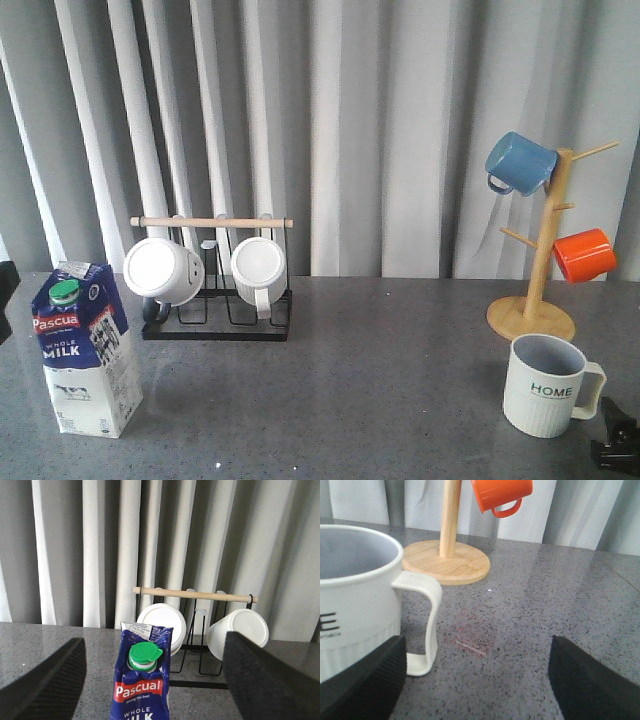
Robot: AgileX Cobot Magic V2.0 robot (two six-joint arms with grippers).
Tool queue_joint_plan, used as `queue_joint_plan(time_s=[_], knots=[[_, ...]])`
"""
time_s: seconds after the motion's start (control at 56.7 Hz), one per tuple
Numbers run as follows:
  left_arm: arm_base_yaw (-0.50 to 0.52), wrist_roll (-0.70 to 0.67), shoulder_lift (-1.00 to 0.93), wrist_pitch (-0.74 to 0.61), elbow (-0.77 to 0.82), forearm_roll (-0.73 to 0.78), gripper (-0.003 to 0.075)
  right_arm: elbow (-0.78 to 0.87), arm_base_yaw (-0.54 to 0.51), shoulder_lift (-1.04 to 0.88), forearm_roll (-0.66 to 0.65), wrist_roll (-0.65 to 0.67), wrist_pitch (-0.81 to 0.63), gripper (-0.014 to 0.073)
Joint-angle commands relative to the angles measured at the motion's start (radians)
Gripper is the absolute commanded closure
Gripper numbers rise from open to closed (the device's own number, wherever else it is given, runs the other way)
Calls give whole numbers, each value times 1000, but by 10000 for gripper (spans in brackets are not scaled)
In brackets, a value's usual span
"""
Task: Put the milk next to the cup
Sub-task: 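Lower the right gripper around the white HOME mug's handle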
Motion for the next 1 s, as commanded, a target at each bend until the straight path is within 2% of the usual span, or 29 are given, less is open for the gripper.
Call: queue_joint_plan(time_s=[0.0, 0.494, 0.652, 0.793, 0.987], knots=[[-6, -2, -10, -77, -34, -3, 187, -47, -4, -17, -7, 5, -73, 33], [-6, -1, -10, -77, -34, -3, 187, -173, -4, 82, -23, 56, -3, 33], [-6, -1, -10, -77, -34, -3, 187, -209, -4, 125, -78, 72, 1, 54], [-6, -1, -10, -77, -34, -3, 187, -241, -4, 154, -82, 147, -9, 183], [-6, -1, -10, -77, -34, -3, 187, -247, 11, 158, -123, 301, -15, 531]])
